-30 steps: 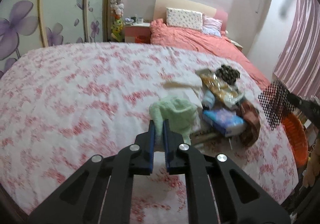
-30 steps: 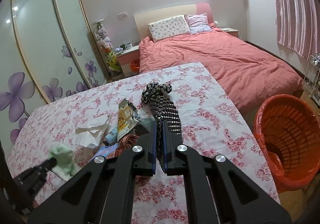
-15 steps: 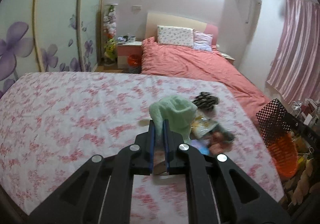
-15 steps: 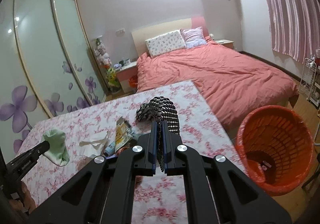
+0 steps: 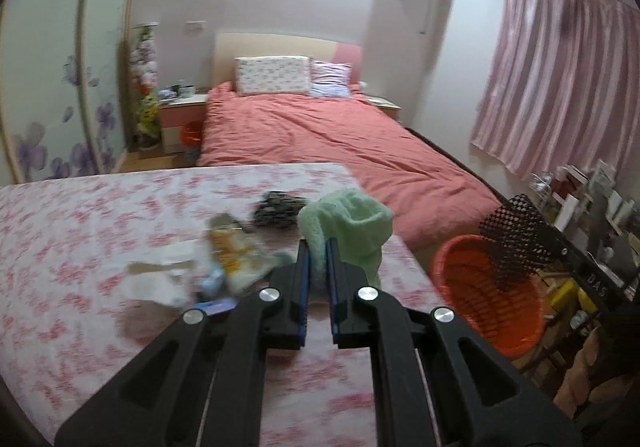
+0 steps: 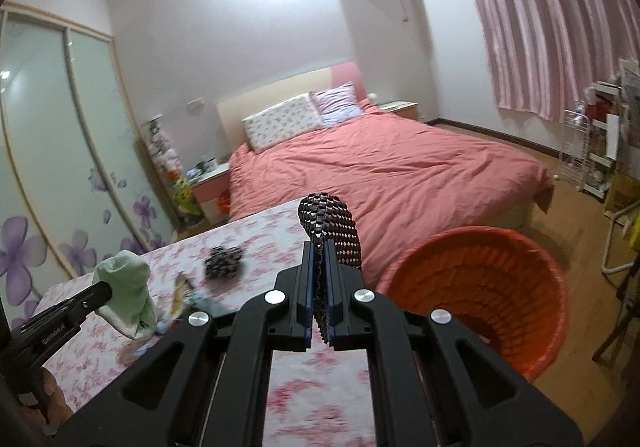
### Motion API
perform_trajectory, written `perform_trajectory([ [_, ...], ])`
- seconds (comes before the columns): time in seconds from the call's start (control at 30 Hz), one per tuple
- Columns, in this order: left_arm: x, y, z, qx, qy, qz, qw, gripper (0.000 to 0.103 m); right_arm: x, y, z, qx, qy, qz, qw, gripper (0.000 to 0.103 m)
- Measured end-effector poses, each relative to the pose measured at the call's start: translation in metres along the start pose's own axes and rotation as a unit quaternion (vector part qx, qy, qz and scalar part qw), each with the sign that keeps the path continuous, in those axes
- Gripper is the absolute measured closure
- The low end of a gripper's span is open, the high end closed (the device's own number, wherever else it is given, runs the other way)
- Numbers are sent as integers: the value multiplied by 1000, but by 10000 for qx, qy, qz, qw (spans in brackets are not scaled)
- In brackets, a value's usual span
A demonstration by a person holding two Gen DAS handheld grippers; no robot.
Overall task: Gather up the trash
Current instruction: 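Carry mesh cloth and green towel over the orange basket and open both tools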
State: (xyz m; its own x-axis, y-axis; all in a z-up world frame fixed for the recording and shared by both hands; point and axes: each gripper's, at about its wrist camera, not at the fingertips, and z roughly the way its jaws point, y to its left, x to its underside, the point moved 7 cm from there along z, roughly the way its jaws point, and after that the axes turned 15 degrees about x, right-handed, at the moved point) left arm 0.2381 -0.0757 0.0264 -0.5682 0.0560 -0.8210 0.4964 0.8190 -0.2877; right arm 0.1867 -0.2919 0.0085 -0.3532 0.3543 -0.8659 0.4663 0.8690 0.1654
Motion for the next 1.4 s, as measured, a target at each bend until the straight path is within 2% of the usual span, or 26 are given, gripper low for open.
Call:
perform_trajectory([
  [0.2, 4, -52, 37, 478, 214, 255, 9983, 94, 0, -42, 14, 290, 19, 292, 9992, 98],
  [0.43, 16, -114, 87, 956, 553, 594, 9921, 94, 3, -72, 34, 491, 112, 524, 9974, 98],
  [0.73, 35, -155, 144, 1310, 941, 772, 9839, 94, 10, -102, 52, 642, 217, 717, 9951, 98],
  [0.93, 44, -175, 176, 1410, 1152, 800, 9800, 94, 13, -117, 66, 667, 342, 864, 9934, 98],
  [1.07, 50, -175, 193, 1385, 1287, 802, 9787, 92, 19, -121, 73, 663, 448, 914, 9926, 98],
  [1.1, 52, -173, 196, 1332, 1308, 791, 9792, 89, 20, -123, 75, 675, 478, 909, 9924, 97],
  [1.2, 54, -163, 199, 1206, 1353, 722, 9808, 65, 25, -125, 79, 701, 600, 952, 9912, 92],
  [1.27, 53, -155, 198, 1096, 1333, 701, 9825, 62, 27, -128, 80, 747, 645, 985, 9902, 77],
  [1.4, 52, -133, 191, 844, 1296, 648, 9858, 54, 25, -128, 72, 851, 621, 938, 9900, 69],
])
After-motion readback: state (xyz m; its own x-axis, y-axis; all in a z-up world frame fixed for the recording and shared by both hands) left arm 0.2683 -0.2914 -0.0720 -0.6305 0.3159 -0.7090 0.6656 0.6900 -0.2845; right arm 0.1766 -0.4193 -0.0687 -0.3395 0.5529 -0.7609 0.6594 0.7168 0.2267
